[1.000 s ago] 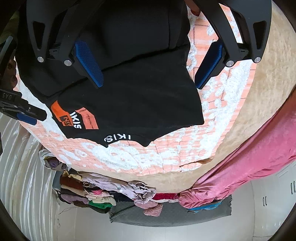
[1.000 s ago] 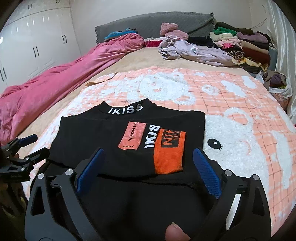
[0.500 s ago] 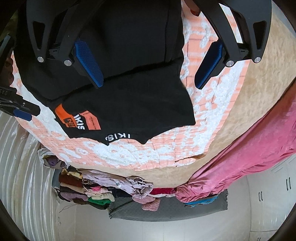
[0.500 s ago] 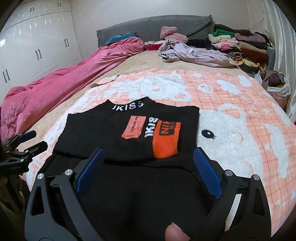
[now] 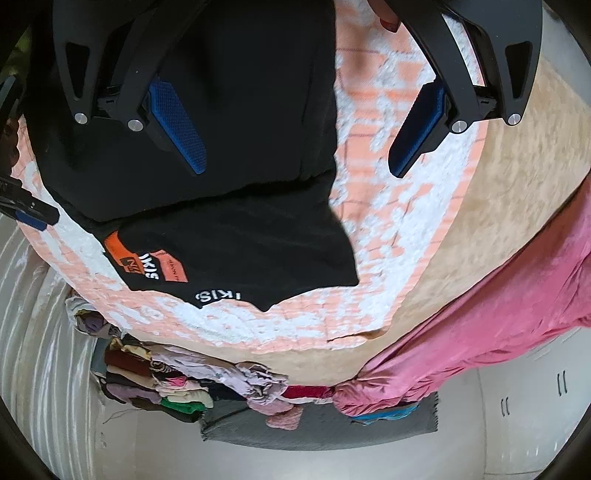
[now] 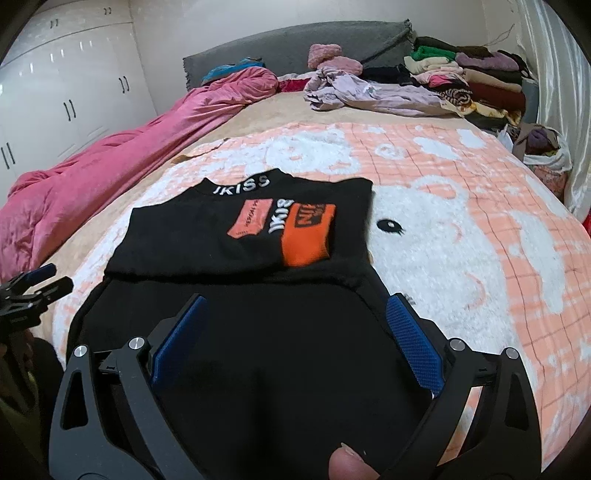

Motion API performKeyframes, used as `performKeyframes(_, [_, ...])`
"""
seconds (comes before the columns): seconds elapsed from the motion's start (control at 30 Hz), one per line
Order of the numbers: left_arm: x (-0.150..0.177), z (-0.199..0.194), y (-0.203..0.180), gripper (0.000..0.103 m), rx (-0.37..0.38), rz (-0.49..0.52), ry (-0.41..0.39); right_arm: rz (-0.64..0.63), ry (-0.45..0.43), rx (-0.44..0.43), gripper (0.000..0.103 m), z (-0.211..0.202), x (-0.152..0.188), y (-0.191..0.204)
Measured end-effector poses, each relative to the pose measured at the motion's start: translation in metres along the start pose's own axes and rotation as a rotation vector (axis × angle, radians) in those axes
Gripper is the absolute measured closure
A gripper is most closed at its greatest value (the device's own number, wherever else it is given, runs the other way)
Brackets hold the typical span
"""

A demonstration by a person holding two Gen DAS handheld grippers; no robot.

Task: Fold small clothes
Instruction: 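Move both open tools back along the shirt body toward the hem, then close the right tool on the black hem while the left tool grasps it too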

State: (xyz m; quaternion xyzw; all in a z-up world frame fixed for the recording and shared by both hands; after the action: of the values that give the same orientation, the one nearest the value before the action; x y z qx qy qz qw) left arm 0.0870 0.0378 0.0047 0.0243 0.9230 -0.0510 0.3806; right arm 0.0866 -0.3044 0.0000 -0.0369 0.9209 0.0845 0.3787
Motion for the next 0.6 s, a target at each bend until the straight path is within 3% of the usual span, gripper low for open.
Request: performKeyframes(0.6, [0.033, -0.019, 0.03, 0.005, -0.017, -0.081, 0.042, -0.001, 0.065, 0.0, 0.012, -0.028, 0.028, -0.006])
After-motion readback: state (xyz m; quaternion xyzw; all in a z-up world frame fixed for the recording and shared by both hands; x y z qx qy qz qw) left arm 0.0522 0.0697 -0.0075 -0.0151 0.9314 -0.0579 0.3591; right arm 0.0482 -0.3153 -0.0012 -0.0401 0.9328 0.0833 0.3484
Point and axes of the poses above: each gripper's, at about its wrist camera, not at the fingertips, and z roughly the way its jaws point, y to its left, x to its underside, the point moved 3 cm from there along z, roughly the way its jaws point, and after that the axes turned 5 degrees about x, right-handed, at the moved point
